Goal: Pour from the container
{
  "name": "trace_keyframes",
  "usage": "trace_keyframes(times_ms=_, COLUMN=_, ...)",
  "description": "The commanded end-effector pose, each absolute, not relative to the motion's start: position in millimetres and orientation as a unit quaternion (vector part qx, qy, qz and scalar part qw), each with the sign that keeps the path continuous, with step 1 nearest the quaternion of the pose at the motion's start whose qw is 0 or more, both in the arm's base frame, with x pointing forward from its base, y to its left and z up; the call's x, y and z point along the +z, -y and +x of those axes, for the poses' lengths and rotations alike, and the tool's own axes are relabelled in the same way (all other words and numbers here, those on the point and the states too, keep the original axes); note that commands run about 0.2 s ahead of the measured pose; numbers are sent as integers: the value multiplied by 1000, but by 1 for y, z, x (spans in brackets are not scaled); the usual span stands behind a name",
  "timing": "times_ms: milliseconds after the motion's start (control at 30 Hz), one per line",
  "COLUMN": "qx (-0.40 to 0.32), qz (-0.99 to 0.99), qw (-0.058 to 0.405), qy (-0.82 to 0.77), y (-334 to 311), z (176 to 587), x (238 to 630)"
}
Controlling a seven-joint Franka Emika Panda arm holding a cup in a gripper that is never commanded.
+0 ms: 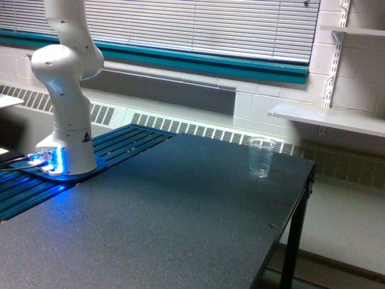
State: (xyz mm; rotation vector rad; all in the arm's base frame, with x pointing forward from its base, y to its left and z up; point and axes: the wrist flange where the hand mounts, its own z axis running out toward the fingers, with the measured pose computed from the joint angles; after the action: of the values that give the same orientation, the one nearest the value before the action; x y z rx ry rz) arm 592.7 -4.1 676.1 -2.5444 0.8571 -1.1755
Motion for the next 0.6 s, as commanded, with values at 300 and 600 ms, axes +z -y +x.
trace_keyframes(times_ms=300, qx=-391, qz=-866, qw=90, qy=-298, y=22, z=572, x=694)
trace_keyframes(times_ms=600, qx=-393, qz=-874, qw=99, qy=-269, y=5, z=562, x=683)
